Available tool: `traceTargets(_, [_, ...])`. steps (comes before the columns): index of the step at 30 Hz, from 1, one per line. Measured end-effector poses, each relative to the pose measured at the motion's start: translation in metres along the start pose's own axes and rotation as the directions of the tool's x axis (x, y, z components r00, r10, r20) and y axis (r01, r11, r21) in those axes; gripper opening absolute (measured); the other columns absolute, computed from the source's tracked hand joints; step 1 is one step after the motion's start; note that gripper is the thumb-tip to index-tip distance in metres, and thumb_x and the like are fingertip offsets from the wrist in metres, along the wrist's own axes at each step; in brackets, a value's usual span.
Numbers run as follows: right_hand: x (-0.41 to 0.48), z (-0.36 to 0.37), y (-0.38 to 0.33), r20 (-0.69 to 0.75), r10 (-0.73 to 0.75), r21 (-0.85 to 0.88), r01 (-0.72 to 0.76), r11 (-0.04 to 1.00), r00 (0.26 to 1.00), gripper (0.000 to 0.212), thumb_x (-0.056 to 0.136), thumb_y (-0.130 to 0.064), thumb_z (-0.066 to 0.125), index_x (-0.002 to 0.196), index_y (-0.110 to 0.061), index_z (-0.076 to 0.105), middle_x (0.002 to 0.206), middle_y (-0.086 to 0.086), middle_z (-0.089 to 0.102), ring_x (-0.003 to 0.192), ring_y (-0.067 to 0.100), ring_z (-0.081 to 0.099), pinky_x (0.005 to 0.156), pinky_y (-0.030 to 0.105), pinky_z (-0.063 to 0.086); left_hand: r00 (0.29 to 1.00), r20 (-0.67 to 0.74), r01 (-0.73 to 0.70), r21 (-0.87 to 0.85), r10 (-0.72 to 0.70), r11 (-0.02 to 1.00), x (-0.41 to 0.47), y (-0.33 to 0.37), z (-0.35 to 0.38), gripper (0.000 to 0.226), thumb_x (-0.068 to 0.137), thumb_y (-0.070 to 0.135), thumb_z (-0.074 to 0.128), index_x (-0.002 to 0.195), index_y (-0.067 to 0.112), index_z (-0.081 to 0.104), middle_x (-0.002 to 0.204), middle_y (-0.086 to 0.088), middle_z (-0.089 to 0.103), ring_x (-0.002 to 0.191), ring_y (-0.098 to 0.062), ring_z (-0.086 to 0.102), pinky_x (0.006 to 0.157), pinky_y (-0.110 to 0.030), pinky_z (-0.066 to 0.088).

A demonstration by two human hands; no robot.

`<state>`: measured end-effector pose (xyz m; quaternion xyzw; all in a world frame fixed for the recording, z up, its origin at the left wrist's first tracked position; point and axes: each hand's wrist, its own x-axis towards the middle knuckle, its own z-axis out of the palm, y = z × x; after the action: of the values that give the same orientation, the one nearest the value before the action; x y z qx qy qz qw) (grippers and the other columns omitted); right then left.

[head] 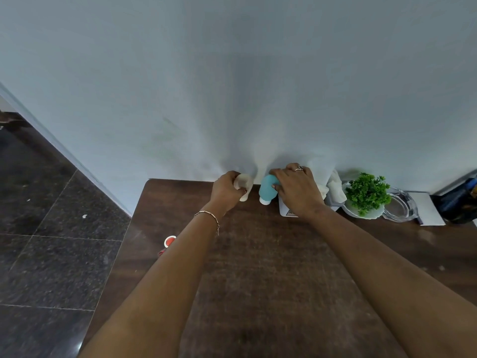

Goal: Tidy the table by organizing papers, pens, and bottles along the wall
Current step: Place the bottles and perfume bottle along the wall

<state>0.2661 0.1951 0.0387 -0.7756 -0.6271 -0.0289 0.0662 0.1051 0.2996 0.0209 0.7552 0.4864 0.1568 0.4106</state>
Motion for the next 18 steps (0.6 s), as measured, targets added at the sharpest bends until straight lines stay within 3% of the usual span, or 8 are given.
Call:
traceTargets(7, [-0.002, -0.003, -0.004, 0.003, -0.013, 0.002, 0.013, 1.0, 1.0, 0.043, 0.092, -0.027, 0.056, 0.134, -0.018, 0.05, 0.125, 0.004, 0.062, 0.123, 0.026, 0.046, 0.1, 0.039, 0.03, 1.0, -0.002, 0.026, -0.046, -0.026, 0.999, -0.002, -0.002, -0.003, 0.055, 0.075, 0.009, 0.074, 0.126, 0.012, 0.053, 0.121, -0.006, 0.063, 0.109, -0.023, 0.06, 0.086, -0.023, 0.043])
traceTargets(13, [-0.003, -0.006, -0.005, 0.006, -0.036, -0.032, 0.036, 0.999, 0.999, 0.024, 0.092, -0.028, 0.055, 0.115, -0.019, 0.058, 0.112, 0.0, 0.067, 0.113, 0.024, 0.049, 0.095, 0.037, 0.027, 0.999, -0.02, 0.037, -0.058, -0.038, 0.998, -0.009, -0.002, -0.008, 0.052, 0.077, 0.007, 0.071, 0.125, 0.012, 0.054, 0.12, -0.003, 0.064, 0.111, -0.018, 0.061, 0.087, -0.021, 0.043])
traceTargets(18, [0.0, -0.004, -0.008, -0.019, -0.001, -0.031, 0.001, 1.0, 1.0, 0.022, 0.093, -0.027, 0.054, 0.112, -0.019, 0.058, 0.107, 0.001, 0.068, 0.109, 0.025, 0.051, 0.093, 0.037, 0.029, 0.998, -0.034, 0.042, -0.076, -0.045, 0.996, -0.01, -0.004, -0.011, 0.051, 0.075, 0.01, 0.073, 0.123, 0.013, 0.054, 0.118, -0.002, 0.065, 0.103, -0.016, 0.063, 0.085, -0.021, 0.044])
